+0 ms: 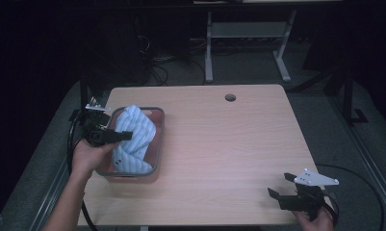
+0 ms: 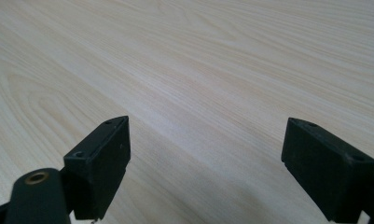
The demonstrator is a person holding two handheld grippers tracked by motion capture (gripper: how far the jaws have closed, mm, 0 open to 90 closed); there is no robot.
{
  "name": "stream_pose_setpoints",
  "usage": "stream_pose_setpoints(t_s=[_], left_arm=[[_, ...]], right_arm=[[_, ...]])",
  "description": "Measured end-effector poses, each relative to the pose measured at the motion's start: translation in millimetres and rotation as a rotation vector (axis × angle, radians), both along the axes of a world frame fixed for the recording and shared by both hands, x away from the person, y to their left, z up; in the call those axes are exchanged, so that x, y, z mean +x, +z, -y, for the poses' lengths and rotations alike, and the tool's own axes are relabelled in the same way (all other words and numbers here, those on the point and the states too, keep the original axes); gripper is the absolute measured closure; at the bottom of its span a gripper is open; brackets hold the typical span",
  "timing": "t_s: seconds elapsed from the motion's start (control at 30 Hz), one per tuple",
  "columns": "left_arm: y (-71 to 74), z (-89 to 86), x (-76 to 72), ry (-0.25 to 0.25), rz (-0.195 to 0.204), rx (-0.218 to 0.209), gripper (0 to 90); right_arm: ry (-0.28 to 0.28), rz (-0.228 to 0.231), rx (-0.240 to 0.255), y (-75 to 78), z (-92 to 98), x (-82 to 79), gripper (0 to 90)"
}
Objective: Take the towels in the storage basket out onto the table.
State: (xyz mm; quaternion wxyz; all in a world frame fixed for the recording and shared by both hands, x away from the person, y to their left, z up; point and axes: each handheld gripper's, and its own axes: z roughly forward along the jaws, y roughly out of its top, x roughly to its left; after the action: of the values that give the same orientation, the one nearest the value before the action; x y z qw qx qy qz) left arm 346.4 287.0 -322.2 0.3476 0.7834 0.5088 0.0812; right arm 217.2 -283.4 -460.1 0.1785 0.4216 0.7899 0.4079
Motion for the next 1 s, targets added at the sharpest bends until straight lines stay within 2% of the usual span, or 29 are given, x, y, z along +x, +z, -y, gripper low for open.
stream_pose_setpoints(t_s=[0.23, 0.5, 0.63, 0.83, 1.0], left_arm=[[4.6, 2.4, 1.4, -0.009, 0.004, 0.004, 69.1], [14.6, 3.7, 0.0, -0.006, 0.026, -0.013, 69.1], [19.4, 3.1, -1.1, -0.017, 0.032, -0.028, 69.1], [27.6, 5.3, -2.1, -0.029, 0.043, -0.028, 69.1], [33.5, 9.6, -1.9, -0.058, 0.045, -0.043, 69.1]], right_arm=[[-0.006, -0.002, 0.004, 0.2, 1.3, 0.8, 15.0], [-0.009, 0.001, 0.001, 0.2, 1.1, 0.9, 15.0], [-0.014, -0.001, 0.005, 0.4, 1.0, 1.2, 15.0], [-0.015, 0.001, 0.006, 0.3, 0.1, 2.2, 15.0], [-0.015, 0.003, 0.007, 0.2, 0.0, 3.0, 15.0]])
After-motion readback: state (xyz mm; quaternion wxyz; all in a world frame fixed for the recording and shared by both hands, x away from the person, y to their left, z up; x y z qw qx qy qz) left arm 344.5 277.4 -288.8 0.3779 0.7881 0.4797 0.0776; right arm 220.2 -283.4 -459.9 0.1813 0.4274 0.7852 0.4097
